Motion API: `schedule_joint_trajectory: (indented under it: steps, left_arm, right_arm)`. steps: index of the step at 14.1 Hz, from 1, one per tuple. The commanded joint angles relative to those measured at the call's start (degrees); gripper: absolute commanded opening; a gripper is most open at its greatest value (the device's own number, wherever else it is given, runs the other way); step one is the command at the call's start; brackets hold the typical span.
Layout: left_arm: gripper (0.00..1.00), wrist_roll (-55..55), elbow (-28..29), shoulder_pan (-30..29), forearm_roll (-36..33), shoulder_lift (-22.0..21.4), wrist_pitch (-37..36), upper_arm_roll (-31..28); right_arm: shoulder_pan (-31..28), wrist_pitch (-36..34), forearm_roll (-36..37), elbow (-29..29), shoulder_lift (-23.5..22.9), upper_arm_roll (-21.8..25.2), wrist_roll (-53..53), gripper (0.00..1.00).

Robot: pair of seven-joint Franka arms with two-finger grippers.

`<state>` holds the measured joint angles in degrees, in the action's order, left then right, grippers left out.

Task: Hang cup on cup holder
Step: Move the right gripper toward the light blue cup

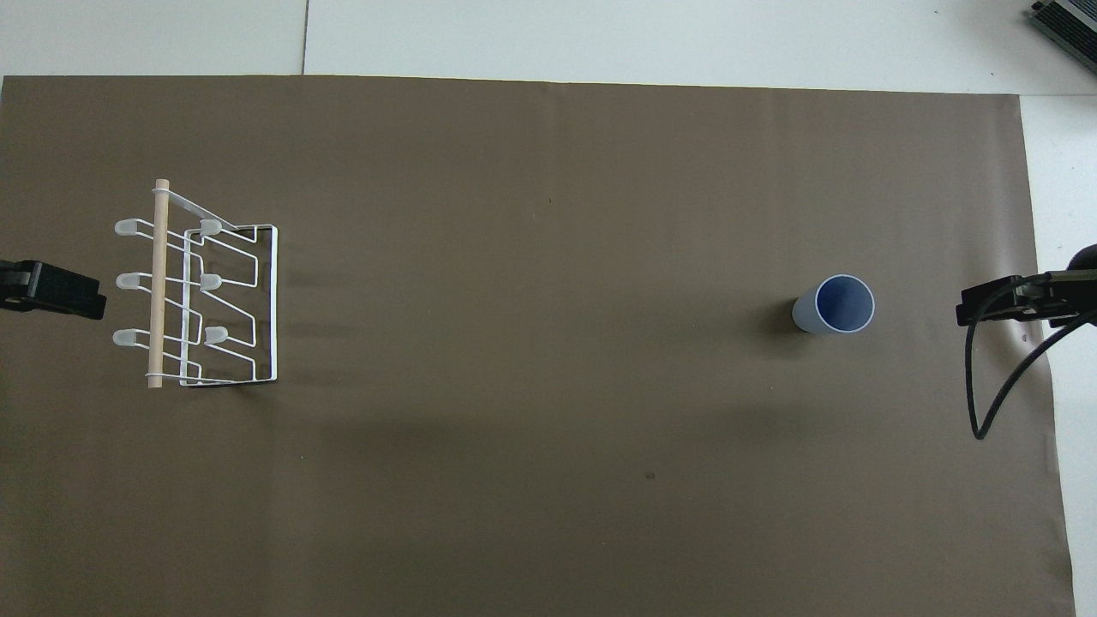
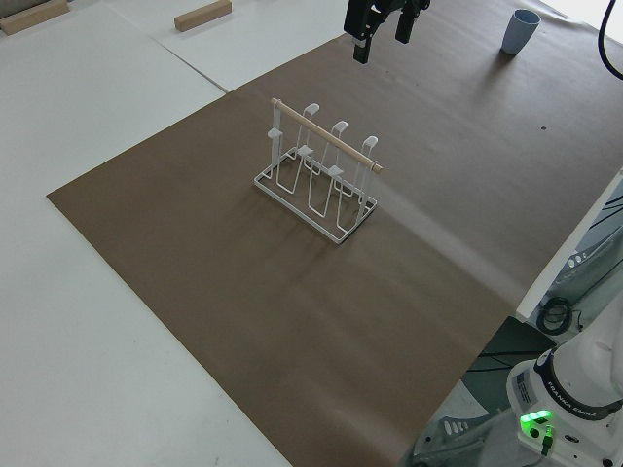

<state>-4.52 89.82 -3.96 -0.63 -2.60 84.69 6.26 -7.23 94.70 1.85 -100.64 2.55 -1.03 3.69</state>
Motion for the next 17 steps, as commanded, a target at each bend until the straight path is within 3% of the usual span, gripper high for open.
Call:
schedule_joint_trajectory:
  steps: [1,7,11,17]
  left_arm:
    - [1.00,0.12,-1.39,-1.48,1.77,-0.21,-3.36,0.77]
    - [1.00,0.65,-1.93,-1.49,1.68,-1.79,-3.92,1.03]
    - [1.00,0.30,-1.14,-1.57,1.68,-1.97,-2.26,0.86]
    - [1.00,0.39,2.72,-1.57,1.77,-3.63,1.00,0.86]
  right_arm:
    - [-0.59,1.19,-0.18,-1.40,1.14,-0.02,-0.26,1.00]
    - [-0.51,3.72,-0.27,-3.15,1.41,-0.11,0.35,1.00]
    - [-0.16,17.24,-0.27,-10.00,0.36,-0.02,0.26,1.00]
    - [0.20,29.20,-0.62,-13.70,-6.58,-0.46,-0.53,1.00]
